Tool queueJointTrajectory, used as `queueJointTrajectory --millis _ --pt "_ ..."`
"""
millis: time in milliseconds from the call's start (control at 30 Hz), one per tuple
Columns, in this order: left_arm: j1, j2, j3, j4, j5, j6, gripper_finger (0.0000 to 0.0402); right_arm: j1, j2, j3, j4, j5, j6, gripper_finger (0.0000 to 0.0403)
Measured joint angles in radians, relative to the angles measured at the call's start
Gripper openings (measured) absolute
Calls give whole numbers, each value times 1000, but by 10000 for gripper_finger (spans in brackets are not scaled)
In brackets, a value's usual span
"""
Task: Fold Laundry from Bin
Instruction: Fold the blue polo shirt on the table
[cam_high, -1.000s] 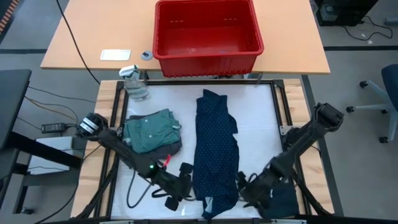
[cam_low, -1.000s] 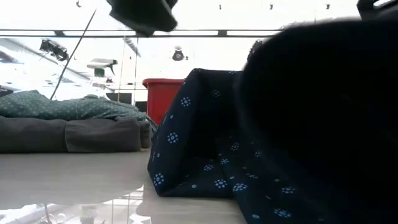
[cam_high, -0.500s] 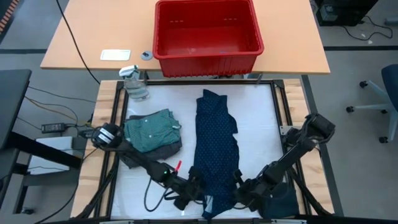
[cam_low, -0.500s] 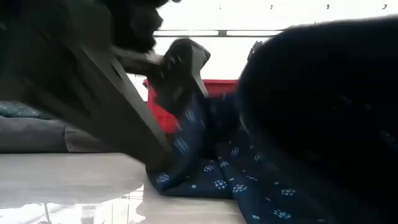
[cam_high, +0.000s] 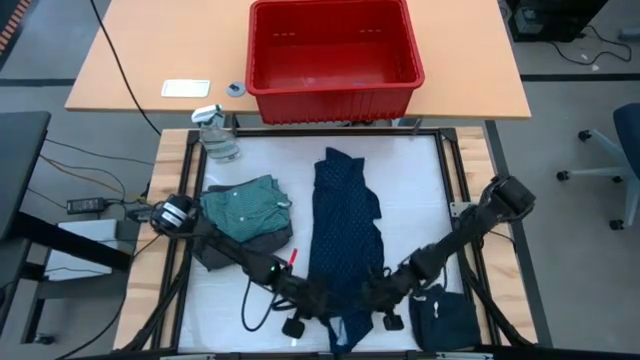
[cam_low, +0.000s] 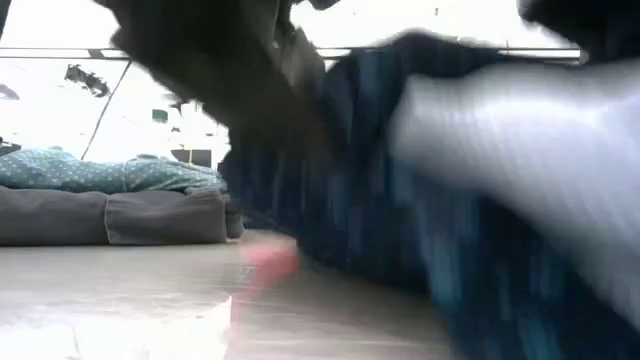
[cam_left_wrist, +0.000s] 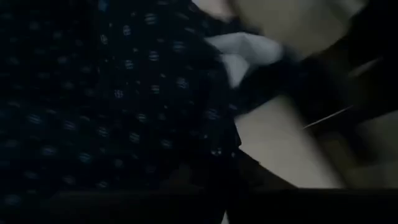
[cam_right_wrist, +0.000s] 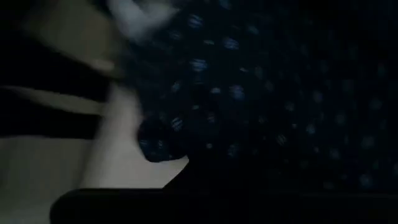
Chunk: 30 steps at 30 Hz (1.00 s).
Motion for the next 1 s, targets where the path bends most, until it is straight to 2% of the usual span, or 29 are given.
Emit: queueJointTrajectory --millis 33,133,233,433,533,600,700,833,1000 --pt "9 -12 14 -14 42 -26 16 -19 -26 0 20 -69 -3 26" --pt "34 -68 66 -73 111 -51 14 -80 -109 1 51 -273 14 27" --pt "68 -145 122 -172 121 -51 13 -126 -202 1 40 -352 21 21" --pt "214 -258 133 -330 50 -29 12 -246 -340 -69 -83 -247 -21 21" --pt "315 -257 97 -350 69 -74 12 -341 -360 -177 -35 -255 25 21" --pt "373 -229 58 -349 114 -101 12 -403 -344 -268 41 -282 88 21" --pt "431 -179 2 -336 124 -130 13 -493 -322 -381 127 -321 206 25" --pt "490 -133 -18 -319 124 -194 33 -550 -345 -483 264 -310 368 79" --pt "525 -126 -20 -334 123 -236 86 -569 -434 -521 334 -244 440 153"
